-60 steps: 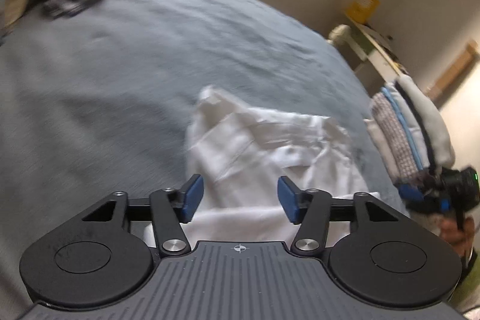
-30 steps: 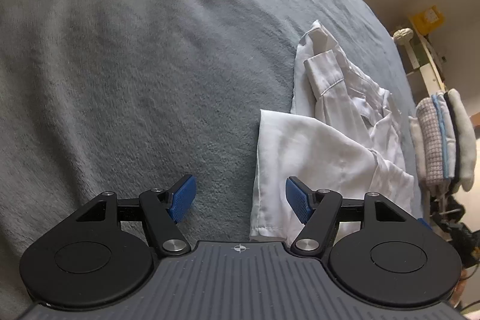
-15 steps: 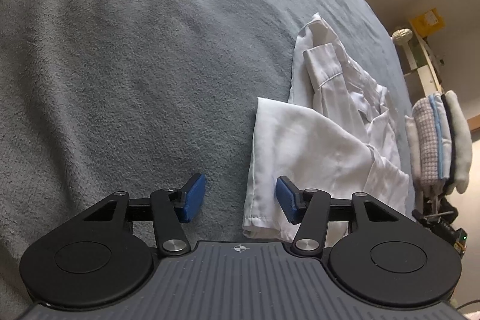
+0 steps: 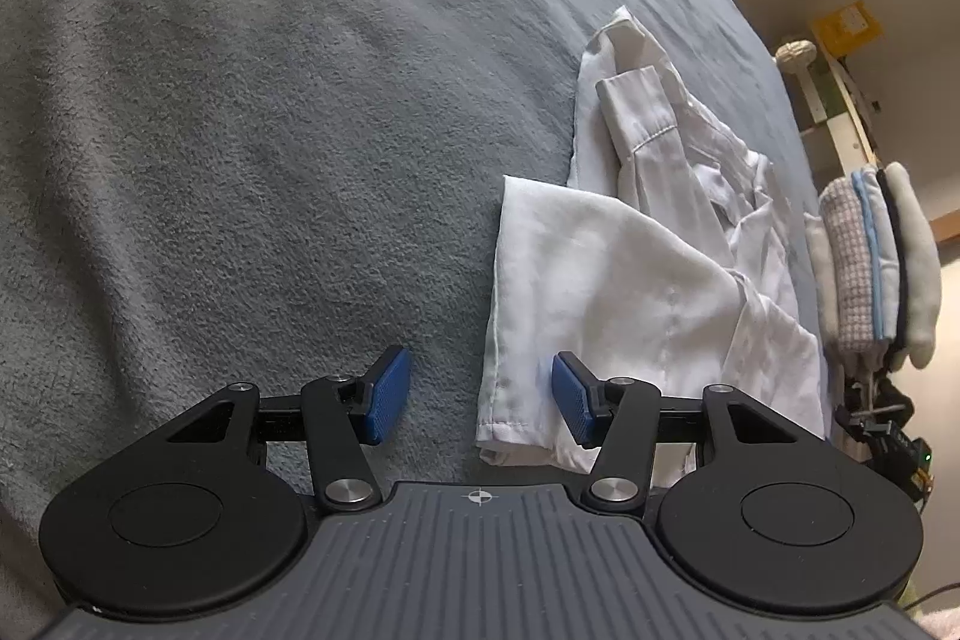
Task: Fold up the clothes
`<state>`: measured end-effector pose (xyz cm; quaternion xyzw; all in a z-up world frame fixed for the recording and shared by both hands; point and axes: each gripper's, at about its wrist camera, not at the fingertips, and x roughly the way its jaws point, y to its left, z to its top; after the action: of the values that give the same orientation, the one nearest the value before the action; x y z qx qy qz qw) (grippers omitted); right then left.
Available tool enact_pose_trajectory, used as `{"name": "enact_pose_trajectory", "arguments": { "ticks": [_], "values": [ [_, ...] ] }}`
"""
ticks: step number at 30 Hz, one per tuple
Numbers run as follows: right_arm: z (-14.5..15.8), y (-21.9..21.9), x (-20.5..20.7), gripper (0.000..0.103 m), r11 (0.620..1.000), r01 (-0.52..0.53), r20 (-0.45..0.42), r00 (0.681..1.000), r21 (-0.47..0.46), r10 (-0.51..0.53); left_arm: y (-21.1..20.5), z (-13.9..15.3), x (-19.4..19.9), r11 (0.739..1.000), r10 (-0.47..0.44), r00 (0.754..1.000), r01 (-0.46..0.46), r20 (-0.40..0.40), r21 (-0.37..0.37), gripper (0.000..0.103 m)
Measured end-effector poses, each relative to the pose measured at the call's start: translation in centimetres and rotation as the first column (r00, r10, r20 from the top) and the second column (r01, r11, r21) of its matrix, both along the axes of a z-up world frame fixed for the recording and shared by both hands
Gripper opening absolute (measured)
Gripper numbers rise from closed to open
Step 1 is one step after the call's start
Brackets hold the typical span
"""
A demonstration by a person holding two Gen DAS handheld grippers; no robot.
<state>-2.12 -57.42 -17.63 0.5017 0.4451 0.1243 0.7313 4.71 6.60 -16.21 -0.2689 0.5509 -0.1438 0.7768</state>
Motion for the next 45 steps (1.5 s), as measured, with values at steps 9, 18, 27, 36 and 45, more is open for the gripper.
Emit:
{"name": "enact_pose_trajectory", "arguments": {
  "ticks": [9,18,27,36,45],
  "values": [
    [1.0,0.9,1.0,0.037,0.994,-0.065,0.001,0.998,-0.09,0.065,-0.9,0.4,0.1,1.0,-0.031,0.998,0.031,0.056,-0.005,0.011],
    [3.4,1.3,2.1,0.006,0.993,-0.085,0.067,0.994,-0.079,0.091,-0.5,1.4,1.2,0.993,0.023,0.997,-0.014,0.079,-0.116,0.001],
    [5.6,1.1,7.0,0.005,0.998,-0.06,0.117,0.991,-0.035,0.064,0.4,0.9,5.6,0.948,0.117,0.993,-0.102,0.03,-0.301,0.0],
    [4.8,0.8,12.2,0.005,0.999,-0.007,0.106,0.994,0.033,0.003,-0.3,0.0,10.3,0.906,0.178,0.984,-0.167,-0.007,-0.389,0.0],
    [1.5,-0.9,16.0,0.005,0.981,0.138,0.041,0.989,0.139,-0.145,0.9,-3.6,13.7,0.812,0.343,0.928,-0.37,-0.144,-0.451,0.001]
  ]
}}
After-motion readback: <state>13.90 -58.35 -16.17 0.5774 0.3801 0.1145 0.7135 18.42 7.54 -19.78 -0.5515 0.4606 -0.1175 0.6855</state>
